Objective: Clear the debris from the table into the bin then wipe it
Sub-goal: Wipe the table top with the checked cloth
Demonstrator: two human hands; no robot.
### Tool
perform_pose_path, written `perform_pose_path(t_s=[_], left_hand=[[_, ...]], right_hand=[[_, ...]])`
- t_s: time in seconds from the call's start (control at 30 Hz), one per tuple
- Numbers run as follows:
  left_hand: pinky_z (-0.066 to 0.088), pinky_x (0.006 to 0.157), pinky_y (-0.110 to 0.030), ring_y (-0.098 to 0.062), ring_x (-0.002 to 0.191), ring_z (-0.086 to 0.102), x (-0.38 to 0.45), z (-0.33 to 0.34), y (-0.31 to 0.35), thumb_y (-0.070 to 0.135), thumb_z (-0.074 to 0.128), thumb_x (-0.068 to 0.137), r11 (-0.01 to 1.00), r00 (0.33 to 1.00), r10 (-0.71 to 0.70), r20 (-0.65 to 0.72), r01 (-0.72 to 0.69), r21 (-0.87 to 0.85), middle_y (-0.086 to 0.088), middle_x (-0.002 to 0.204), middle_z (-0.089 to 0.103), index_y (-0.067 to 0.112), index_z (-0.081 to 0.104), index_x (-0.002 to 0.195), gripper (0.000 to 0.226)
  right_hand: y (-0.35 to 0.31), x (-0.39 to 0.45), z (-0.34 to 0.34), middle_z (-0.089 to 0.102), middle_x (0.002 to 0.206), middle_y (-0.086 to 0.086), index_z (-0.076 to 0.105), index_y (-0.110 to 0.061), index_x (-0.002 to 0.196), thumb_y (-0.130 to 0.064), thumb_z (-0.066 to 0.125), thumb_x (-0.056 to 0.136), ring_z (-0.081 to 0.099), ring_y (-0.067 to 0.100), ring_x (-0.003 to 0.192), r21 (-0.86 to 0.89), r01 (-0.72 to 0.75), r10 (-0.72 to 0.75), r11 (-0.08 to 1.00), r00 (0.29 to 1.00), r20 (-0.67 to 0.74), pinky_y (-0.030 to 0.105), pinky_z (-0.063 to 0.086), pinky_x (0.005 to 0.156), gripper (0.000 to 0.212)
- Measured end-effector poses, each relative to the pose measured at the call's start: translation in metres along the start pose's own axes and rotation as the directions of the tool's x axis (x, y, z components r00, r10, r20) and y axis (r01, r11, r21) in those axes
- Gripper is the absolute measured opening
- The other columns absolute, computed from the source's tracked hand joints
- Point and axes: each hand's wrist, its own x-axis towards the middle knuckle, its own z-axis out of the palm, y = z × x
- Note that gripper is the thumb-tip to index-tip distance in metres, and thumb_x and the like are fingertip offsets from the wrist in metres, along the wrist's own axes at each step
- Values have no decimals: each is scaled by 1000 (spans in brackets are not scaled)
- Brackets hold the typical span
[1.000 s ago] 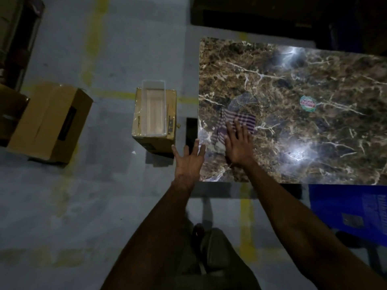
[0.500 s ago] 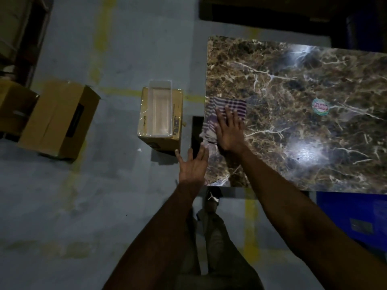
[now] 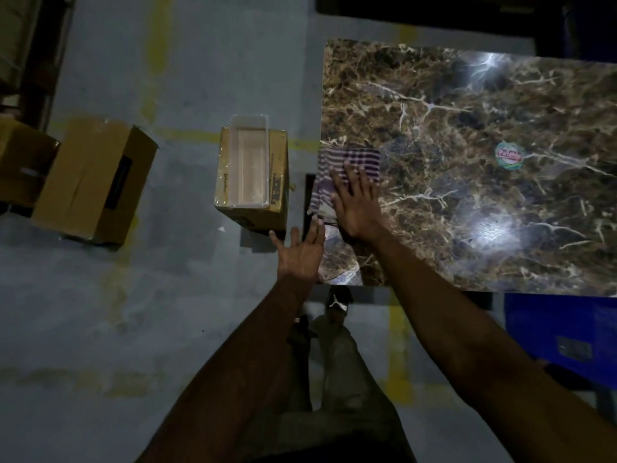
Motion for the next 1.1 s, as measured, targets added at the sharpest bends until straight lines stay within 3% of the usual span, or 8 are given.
perform_pose_path(t_s=[0.07, 0.13, 0.3, 0.37, 0.57, 0.8, 0.97, 1.1], left_hand=[[6, 111, -84, -40, 155, 11, -2, -1, 2, 42, 88, 77, 1000, 1000, -9, -19, 9, 3, 2, 173, 2, 22, 2, 164, 124], [7, 111, -84, -41, 154, 12, -2, -1, 2, 43, 88, 77, 1000, 1000, -10, -20, 10, 11, 2, 174, -3, 20, -5, 164, 129], [9, 110, -85, -43, 153, 17, -1, 5, 0, 43, 87, 78, 1000, 999, 4, -49, -3, 31, 0, 173, -11, 16, -13, 163, 134], [9, 111, -85, -42, 153, 18, -4, 3, 3, 41, 87, 79, 999, 999, -4, -47, 6, 51, 1, 174, -10, 15, -12, 163, 132], [8, 112, -84, -42, 153, 19, -9, 0, 7, 34, 85, 83, 998, 997, -10, -71, 14, 57, 0, 173, -11, 17, -6, 164, 124], [7, 111, -85, -43, 153, 20, -4, 5, 5, 34, 86, 83, 999, 997, -6, -75, 10, 49, -1, 173, -11, 13, -11, 163, 128], [4, 112, -84, -41, 155, 17, -3, 3, 8, 31, 82, 86, 999, 998, -15, -59, 17, 38, 0, 173, -12, 15, -10, 164, 121], [4, 112, -84, -44, 153, 20, -4, 4, 6, 36, 85, 82, 999, 998, 6, -68, -2, 46, -2, 173, -11, 13, -12, 163, 129]], right_hand=[[8, -20, 6, -5, 174, 1, 3, -35, 166, -49, 15, 110, -7, 31, 160, -53, 156, -153, 986, 986, 70, 53, 2, 126, 58], [34, -47, 8, -1, 174, 2, 5, -36, 165, -51, 14, 110, -2, 31, 160, -104, 227, -218, 968, 972, 93, 53, 8, 127, 59], [64, -46, -10, -4, 174, 6, 3, -33, 166, -53, 10, 106, -5, 33, 160, -23, -160, 160, 987, 987, 19, 54, 1, 128, 63], [42, -28, -7, -2, 174, 8, 6, -30, 166, -51, 11, 105, -5, 36, 159, 23, -216, 216, 976, 976, -1, 55, -3, 127, 64], [30, -93, 18, -1, 174, 2, 5, -34, 166, -48, 20, 110, -3, 31, 160, -65, 103, -101, 993, 995, 25, 52, 11, 127, 59], [45, -77, 6, -3, 174, 4, 3, -36, 165, -48, 17, 109, -5, 35, 159, 87, -259, 265, 962, 962, -67, 57, 0, 127, 60], [12, -115, 32, -2, 174, 3, 4, -35, 166, -48, 17, 110, -3, 32, 160, -18, 4, -5, 1000, 999, -33, 51, 6, 126, 59], [44, -168, 31, 1, 174, -1, 6, -38, 165, -48, 22, 111, -1, 27, 160, -11, -73, 72, 997, 997, -41, 49, 11, 127, 58]])
